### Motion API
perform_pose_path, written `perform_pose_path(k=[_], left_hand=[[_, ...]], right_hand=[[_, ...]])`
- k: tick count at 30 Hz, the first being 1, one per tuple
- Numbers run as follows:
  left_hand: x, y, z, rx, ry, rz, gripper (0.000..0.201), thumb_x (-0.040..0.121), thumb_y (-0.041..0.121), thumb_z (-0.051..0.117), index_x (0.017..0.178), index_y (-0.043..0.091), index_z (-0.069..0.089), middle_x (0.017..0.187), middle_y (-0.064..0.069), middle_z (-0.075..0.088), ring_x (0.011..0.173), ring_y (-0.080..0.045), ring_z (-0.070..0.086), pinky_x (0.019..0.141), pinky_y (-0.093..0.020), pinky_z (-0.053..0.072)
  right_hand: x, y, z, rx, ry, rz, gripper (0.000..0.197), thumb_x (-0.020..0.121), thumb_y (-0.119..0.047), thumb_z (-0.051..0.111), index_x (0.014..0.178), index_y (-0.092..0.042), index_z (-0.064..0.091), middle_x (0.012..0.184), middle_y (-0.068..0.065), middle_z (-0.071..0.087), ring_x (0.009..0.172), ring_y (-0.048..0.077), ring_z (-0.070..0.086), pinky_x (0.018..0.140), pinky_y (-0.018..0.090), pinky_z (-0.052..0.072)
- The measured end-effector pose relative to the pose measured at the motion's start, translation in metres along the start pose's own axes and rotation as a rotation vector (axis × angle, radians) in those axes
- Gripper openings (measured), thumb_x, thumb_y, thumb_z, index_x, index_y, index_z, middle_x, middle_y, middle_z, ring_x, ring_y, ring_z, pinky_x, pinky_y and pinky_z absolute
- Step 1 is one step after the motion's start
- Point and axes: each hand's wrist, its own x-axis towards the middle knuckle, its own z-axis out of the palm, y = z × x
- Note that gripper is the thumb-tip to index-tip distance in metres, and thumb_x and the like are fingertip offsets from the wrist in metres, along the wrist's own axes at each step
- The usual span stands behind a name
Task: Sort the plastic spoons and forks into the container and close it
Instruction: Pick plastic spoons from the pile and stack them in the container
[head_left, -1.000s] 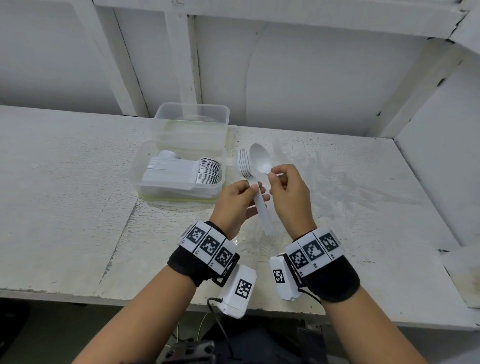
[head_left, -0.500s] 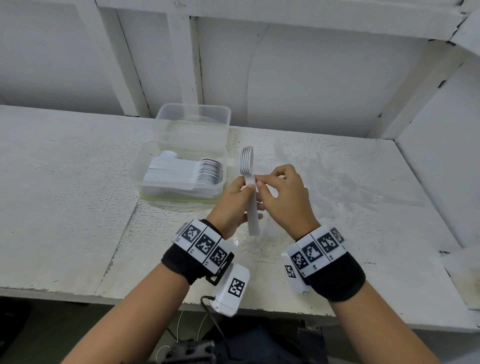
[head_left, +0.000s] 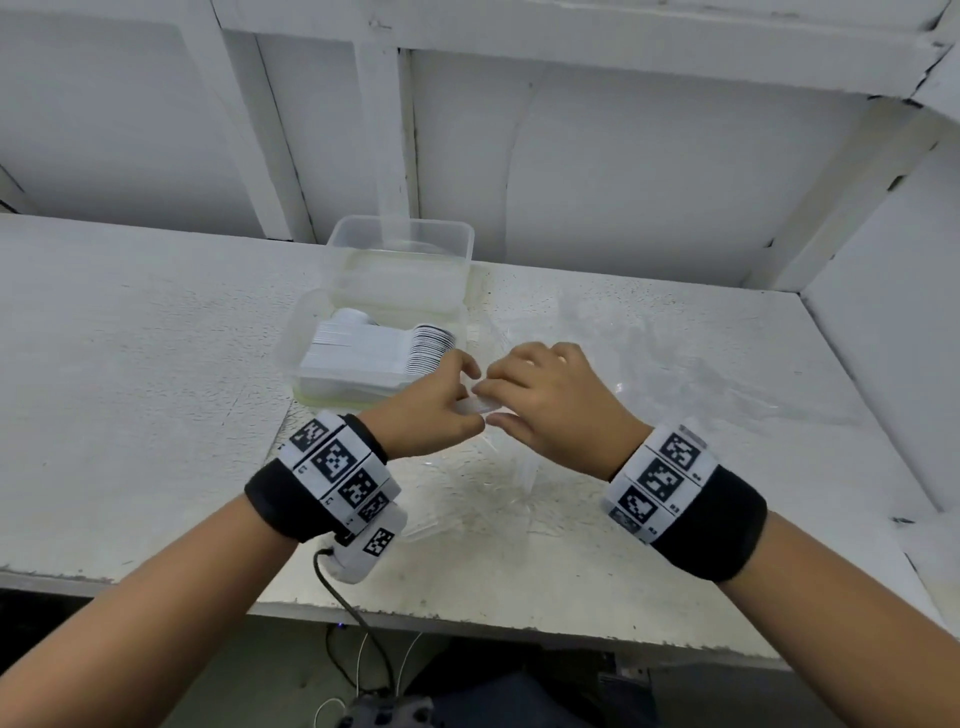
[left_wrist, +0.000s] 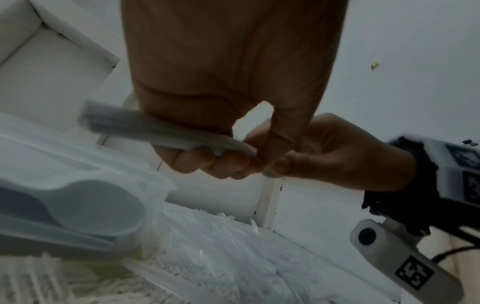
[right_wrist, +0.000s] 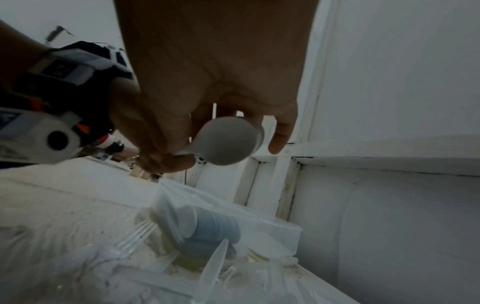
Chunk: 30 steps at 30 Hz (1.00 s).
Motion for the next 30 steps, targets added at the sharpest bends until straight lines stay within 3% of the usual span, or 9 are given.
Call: perform_pose_path(k=[4,7,11,13,18,21,24,27,30], left_hand=[[-0.004,-0.009,-0.016,0.045,-0.039,0.023,0.029,0.087,0.010,0.055,0.107,0.017,0.035,0.066,0.003,0.049,0.059,-0.012,0.042,0.056,-0.018,0.036],[-0.003,-0.021,-0.032,0.102,0.069,0.054,0.035,0.089,0.019,0.059,0.119,0.014,0.041,0.088,0.003,0.057,0.078,-0.013,0.054,0.072,-0.023,0.043],[0.004,-0.050,-0.065,0.206,0.384,0.114,0.034,0.092,0.024,0.054,0.122,0.007,0.049,0.111,-0.005,0.053,0.100,-0.017,0.053,0.080,-0.020,0.036],[0.013,-0.065,-0.078,0.297,0.462,0.086,0.028,0.095,0.018,0.049,0.118,0.003,0.054,0.115,-0.011,0.055,0.104,-0.021,0.053,0.082,-0.017,0.032],[0.042,-0.089,-0.083,0.484,0.305,0.033,0.032,0.097,0.013,0.042,0.121,-0.001,0.057,0.127,-0.018,0.052,0.116,-0.031,0.050,0.098,-0.031,0.034],[0.055,-0.097,-0.080,0.579,0.204,-0.032,0.036,0.099,0.016,0.036,0.124,-0.002,0.055,0.131,-0.019,0.050,0.117,-0.033,0.049,0.098,-0.036,0.036],[0.059,-0.105,-0.079,0.617,0.203,-0.064,0.038,0.100,0.023,0.034,0.116,0.001,0.060,0.121,-0.016,0.053,0.109,-0.033,0.050,0.092,-0.039,0.039],[0.061,-0.111,-0.078,0.591,0.239,-0.045,0.036,0.099,0.024,0.036,0.111,0.004,0.063,0.114,-0.015,0.054,0.103,-0.033,0.049,0.087,-0.040,0.040],[0.059,-0.113,-0.077,0.559,0.269,-0.019,0.057,0.092,0.038,0.022,0.109,0.004,0.065,0.110,-0.016,0.056,0.098,-0.034,0.051,0.083,-0.041,0.041]], right_hand=[[0.013,-0.004,0.004,0.063,-0.036,-0.016,0.033,0.082,-0.037,0.038,0.087,-0.024,0.068,0.084,-0.008,0.066,0.075,0.020,0.063,0.059,0.034,0.044],[0.027,0.002,0.004,0.068,-0.015,0.033,0.027,0.080,-0.036,0.046,0.086,-0.023,0.069,0.081,-0.007,0.067,0.073,0.022,0.063,0.058,0.034,0.044],[0.052,0.026,0.001,0.146,-0.116,0.288,0.029,0.091,-0.035,0.054,0.115,-0.020,0.063,0.108,-0.003,0.066,0.108,0.026,0.050,0.085,0.039,0.037],[0.066,0.040,0.007,0.319,-0.126,0.468,0.031,0.090,-0.035,0.057,0.117,-0.021,0.063,0.110,-0.003,0.066,0.111,0.026,0.047,0.092,0.038,0.037],[0.111,0.045,0.024,0.676,0.027,0.602,0.022,0.086,-0.022,0.064,0.105,-0.012,0.068,0.101,0.001,0.069,0.088,0.012,0.058,0.078,0.020,0.040],[0.137,0.038,0.032,0.720,0.011,0.606,0.025,0.087,-0.021,0.064,0.108,-0.009,0.065,0.108,0.004,0.067,0.099,0.017,0.060,0.087,0.025,0.043],[0.155,0.032,0.040,0.657,-0.031,0.576,0.026,0.089,-0.023,0.061,0.111,-0.009,0.063,0.111,0.005,0.065,0.100,0.020,0.059,0.088,0.029,0.043],[0.163,0.027,0.049,0.521,-0.072,0.512,0.023,0.091,-0.027,0.056,0.107,-0.011,0.060,0.104,0.005,0.063,0.093,0.021,0.058,0.078,0.029,0.042],[0.164,0.020,0.060,0.408,-0.126,0.421,0.026,0.093,-0.029,0.052,0.112,-0.012,0.058,0.107,0.005,0.060,0.097,0.021,0.056,0.076,0.029,0.041]])
